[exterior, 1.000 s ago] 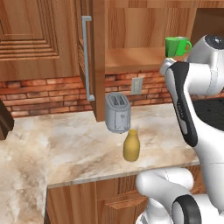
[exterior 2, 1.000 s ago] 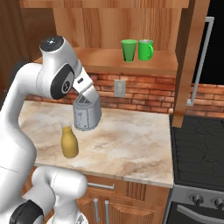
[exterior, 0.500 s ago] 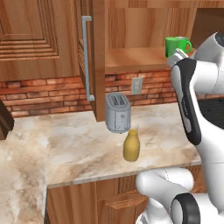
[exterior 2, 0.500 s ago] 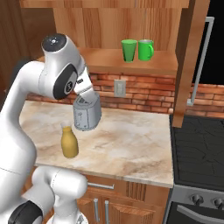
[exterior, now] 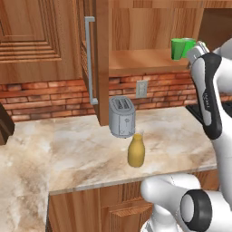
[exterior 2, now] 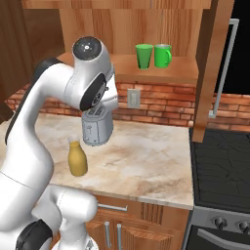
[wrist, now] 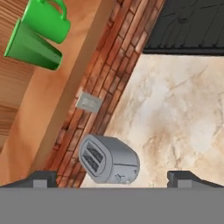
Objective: There is a tray on the dining counter. Grab the cup, mug, and pitcher and place them on the tray. The pitcher may be placed next to the tray if it cannot fit the tray.
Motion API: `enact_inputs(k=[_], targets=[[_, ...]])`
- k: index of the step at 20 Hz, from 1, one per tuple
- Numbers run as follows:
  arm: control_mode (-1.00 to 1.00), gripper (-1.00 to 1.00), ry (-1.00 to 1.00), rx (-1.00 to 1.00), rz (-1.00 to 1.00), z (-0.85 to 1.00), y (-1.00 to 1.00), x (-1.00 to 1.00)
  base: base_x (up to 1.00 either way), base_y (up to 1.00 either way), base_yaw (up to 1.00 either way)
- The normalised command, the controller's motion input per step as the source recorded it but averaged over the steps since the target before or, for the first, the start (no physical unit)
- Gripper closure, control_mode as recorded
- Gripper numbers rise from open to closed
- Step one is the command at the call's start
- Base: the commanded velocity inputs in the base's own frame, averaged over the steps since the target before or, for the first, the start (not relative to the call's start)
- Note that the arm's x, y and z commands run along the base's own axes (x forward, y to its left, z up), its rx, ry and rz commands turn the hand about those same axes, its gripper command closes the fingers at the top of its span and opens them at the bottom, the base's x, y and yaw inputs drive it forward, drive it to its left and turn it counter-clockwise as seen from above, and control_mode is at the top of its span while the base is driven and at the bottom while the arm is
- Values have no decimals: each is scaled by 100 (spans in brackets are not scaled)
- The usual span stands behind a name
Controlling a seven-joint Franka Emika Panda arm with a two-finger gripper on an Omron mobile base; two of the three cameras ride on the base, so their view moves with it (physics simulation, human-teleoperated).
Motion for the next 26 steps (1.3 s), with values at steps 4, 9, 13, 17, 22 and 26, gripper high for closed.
enact_inputs(k=[4, 9, 13, 17, 22, 26], targets=[[-100, -100, 0, 7, 0, 37, -29, 23, 0, 0, 0], [-100, -100, 0, 3, 0, 35, -42, 10, 0, 0, 0], [-100, -100, 0, 4, 0, 31, -30, 17, 0, 0, 0], [-100, -100, 0, 3, 0, 22, -20, 29, 0, 0, 0], [-100, -100, 0, 4, 0, 3, -6, 33, 0, 0, 0], [-100, -100, 0, 4, 0, 0, 0, 36, 0, 0, 0]])
